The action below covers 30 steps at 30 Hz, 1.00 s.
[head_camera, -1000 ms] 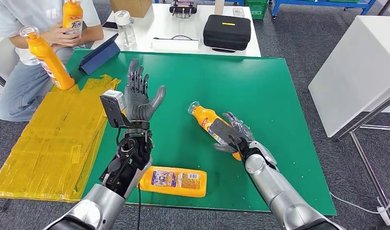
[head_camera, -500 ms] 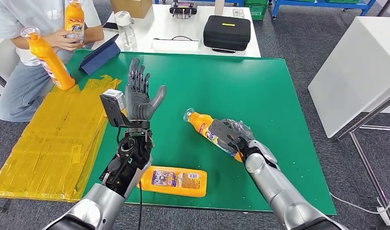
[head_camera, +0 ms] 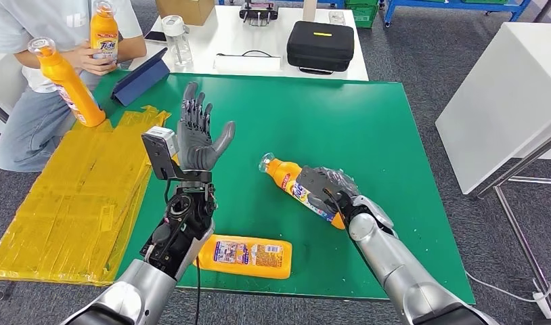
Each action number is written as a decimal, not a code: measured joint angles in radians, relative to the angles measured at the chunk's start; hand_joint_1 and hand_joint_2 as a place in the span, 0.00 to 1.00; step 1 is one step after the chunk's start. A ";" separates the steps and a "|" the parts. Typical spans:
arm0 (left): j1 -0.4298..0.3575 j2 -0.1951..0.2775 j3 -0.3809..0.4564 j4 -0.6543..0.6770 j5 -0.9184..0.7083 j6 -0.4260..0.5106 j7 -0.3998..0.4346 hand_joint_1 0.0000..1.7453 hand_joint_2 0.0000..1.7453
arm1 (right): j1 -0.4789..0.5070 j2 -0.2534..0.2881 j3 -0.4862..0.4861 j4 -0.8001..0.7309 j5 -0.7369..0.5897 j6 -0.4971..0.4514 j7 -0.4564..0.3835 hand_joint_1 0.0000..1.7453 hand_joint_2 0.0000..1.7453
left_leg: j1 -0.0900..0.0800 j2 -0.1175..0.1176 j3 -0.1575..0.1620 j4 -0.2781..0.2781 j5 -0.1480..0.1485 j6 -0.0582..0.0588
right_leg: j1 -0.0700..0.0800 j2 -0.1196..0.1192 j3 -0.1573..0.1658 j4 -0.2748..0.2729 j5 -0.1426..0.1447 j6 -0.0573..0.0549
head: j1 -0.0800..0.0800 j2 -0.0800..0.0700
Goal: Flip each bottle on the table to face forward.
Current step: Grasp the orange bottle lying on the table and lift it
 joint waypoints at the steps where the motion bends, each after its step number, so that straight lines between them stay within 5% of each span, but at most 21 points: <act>1: 0.003 0.000 0.001 -0.001 -0.001 0.000 0.001 0.00 1.00 | 0.002 0.000 0.000 -0.002 0.002 -0.027 -0.006 1.00 1.00 | 0.000 0.000 0.000 0.000 0.000 0.000 | 0.000 0.000 0.000 0.000 0.000 0.000 | 0.000 0.000; 7: 0.029 0.002 0.010 -0.012 -0.010 0.002 0.003 0.00 1.00 | 0.025 -0.008 -0.016 -0.113 0.076 -0.292 -0.015 1.00 1.00 | 0.000 0.000 -0.005 0.000 0.001 0.001 | 0.000 0.000 -0.004 0.001 0.001 0.000 | 0.000 0.000; 13: 0.043 0.006 0.012 -0.012 -0.010 0.000 -0.009 0.00 1.00 | 0.072 -0.022 -0.044 -0.300 0.117 -0.391 -0.037 1.00 1.00 | 0.000 -0.001 -0.008 0.000 0.001 0.001 | 0.000 0.000 -0.007 0.000 0.000 0.000 | 0.000 0.000; 30: 0.045 0.006 0.013 -0.012 -0.011 -0.011 -0.021 0.00 1.00 | 0.139 -0.043 -0.077 -0.490 0.119 -0.400 -0.053 1.00 1.00 | 0.000 -0.001 -0.009 0.000 0.001 0.001 | 0.000 0.000 -0.009 0.000 0.000 0.000 | 0.000 0.000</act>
